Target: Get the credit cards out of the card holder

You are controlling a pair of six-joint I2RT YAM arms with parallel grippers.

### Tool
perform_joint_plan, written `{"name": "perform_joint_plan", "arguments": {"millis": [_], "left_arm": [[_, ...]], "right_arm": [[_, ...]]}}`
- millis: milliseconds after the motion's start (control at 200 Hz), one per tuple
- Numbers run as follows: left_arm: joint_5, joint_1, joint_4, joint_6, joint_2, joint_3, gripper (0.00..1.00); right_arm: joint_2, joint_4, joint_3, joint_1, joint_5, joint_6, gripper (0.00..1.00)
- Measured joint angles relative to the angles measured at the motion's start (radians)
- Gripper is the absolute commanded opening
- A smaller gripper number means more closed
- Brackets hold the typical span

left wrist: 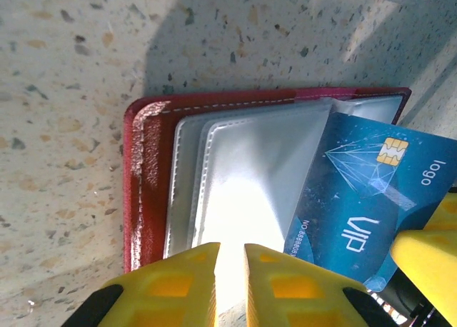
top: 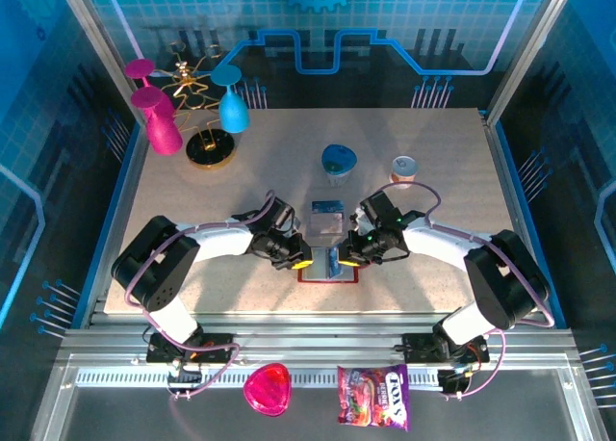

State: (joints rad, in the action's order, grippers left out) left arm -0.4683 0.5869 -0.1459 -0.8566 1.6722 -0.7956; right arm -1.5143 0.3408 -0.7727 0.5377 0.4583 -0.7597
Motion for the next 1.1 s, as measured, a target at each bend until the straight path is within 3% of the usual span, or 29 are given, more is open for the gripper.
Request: {"name": "perform_joint_plan", "arguments": {"millis": [660, 855, 1101], "left_arm": [[0.004, -0.045, 0.03, 0.0, -0.099, 0.05, 0.16], [0.009, -0.061, 0.048, -0.001, -0.146, 0.092, 0.16], [0.011, -0.072, 0.057, -0.001, -0.18, 0.131, 0.16]], "right_arm": [[0.064, 0.106, -0.064, 0.007, -0.061, 0.056, 0.0], [0.075, 0.201, -0.15, 0.007, -0.07, 0.25, 0.0], [0.093, 0.354, -0.274, 0.01, -0.121, 0.66, 0.0]]}}
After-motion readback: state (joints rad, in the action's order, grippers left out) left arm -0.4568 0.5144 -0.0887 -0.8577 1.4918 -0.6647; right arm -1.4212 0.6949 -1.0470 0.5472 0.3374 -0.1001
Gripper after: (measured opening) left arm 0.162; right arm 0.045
